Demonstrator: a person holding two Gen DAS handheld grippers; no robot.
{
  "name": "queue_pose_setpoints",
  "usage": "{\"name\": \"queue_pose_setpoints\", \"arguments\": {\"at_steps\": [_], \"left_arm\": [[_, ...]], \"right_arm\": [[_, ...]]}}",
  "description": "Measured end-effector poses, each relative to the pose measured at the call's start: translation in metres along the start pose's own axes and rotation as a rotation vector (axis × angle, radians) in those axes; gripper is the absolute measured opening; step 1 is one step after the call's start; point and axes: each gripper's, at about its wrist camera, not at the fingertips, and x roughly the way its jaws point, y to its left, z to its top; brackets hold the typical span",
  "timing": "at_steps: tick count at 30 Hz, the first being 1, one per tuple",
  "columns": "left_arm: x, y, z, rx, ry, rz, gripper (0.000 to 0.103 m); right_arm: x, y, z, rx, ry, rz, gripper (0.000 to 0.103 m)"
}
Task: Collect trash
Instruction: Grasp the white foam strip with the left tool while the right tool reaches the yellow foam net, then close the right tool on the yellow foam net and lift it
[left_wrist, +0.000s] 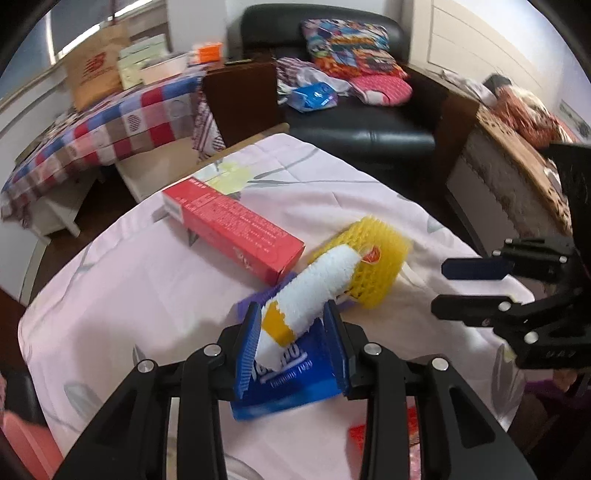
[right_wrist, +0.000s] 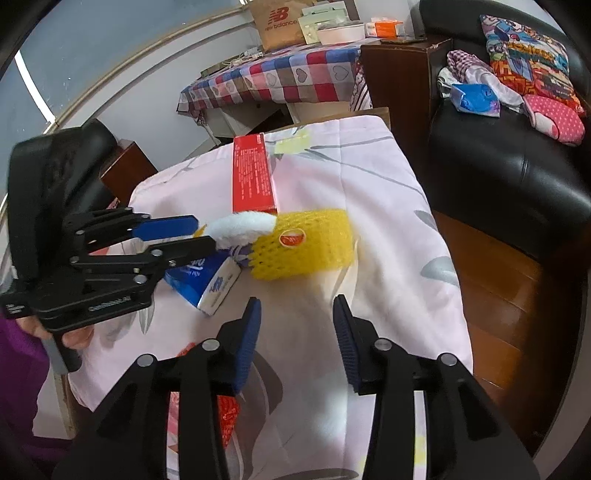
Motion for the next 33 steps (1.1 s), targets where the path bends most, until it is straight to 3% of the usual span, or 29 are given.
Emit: {"name": "queue_pose_setpoints", "arguments": {"at_steps": [4, 10, 12, 14, 17, 22, 27, 33], "left_arm": [[0.009, 0.003, 0.006, 0.032, 0.011, -0.012, 0.044], [0.02, 0.006, 0.01, 0.039, 0.025, -0.006, 0.044], [0.02, 0.008, 0.008, 0.028, 0.016, -0.012, 0.042], [0.017, 0.01, 0.006, 0.019, -0.005, -0.027, 0.029], [0.01, 0.011, 0.003, 0.009, -0.039, -0.036, 0.02], [-0.011, 0.006, -0.002, 0.002, -0.109, -0.033, 0.02], [-0.034, 0.005, -0.012, -0.069, -0.151, -0.032, 0.02], [-0.056, 0.011, -0.042, -0.223, -0.176, -0.029, 0.02]], "right_arm": [[0.001, -0.002, 0.01, -0.001, -0.012, -0.005, 0.041], [0.009, -0.007, 0.014, 0.022, -0.003, -0.005, 0.041], [0.011, -0.008, 0.014, 0.024, -0.001, -0.006, 0.041], [0.012, -0.008, 0.013, 0.022, 0.002, -0.006, 0.041], [0.015, -0.01, 0.015, 0.025, 0.003, -0.008, 0.041], [0.017, -0.013, 0.017, 0.039, 0.001, -0.005, 0.041], [0.023, -0.017, 0.021, 0.033, -0.004, -0.026, 0.041], [0.039, -0.025, 0.026, 0.053, 0.018, -0.03, 0.041]]}}
